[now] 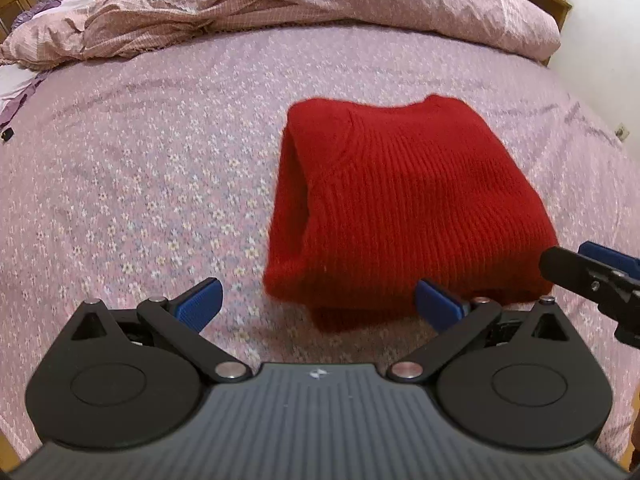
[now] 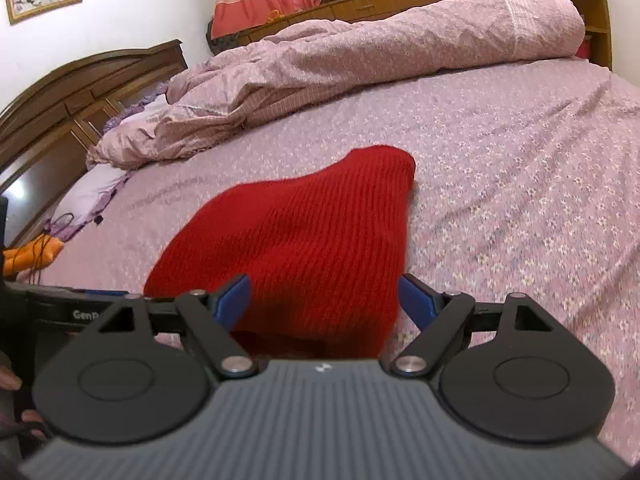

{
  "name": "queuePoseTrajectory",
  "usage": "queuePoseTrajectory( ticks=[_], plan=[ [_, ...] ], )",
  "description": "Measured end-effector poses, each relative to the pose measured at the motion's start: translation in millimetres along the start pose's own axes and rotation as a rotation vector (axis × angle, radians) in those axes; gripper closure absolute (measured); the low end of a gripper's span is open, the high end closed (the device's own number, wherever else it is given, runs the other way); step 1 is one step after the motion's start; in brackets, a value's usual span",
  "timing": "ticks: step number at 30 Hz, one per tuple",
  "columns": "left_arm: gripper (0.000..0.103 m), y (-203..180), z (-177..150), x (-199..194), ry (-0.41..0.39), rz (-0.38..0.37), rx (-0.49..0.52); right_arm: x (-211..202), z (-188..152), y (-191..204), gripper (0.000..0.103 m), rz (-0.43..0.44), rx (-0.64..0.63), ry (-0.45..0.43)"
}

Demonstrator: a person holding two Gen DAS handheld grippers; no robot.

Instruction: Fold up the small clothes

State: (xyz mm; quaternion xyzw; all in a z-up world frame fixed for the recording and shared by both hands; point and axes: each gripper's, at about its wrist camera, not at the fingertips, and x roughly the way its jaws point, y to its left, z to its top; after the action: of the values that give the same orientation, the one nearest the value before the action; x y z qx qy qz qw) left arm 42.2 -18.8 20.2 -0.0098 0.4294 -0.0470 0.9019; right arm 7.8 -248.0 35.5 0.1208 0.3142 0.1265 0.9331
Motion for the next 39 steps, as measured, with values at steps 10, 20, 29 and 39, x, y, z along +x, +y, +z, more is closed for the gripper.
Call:
queuePoseTrajectory(
  ticks=[10, 20, 29, 39],
  plan=[
    [0.000, -3, -11, 9, 0.053, 0.011, -0.007, -2, -20, 11, 0.021, -0.057, -0.044, -0.003],
    [0.000, -4, -13, 17, 0.071, 0.023, -0.004, 3, -26, 8, 0.021, -0.069, -0.025, 0.011],
    [0.000, -3, -14, 18, 0.077, 0.026, -0.005, 5, -27, 6, 0.021, -0.068, -0.007, 0.025],
    [0.000, -3, -15, 18, 0.084, 0.026, -0.007, 7, -27, 5, 0.021, -0.067, 0.002, 0.028]
  ],
)
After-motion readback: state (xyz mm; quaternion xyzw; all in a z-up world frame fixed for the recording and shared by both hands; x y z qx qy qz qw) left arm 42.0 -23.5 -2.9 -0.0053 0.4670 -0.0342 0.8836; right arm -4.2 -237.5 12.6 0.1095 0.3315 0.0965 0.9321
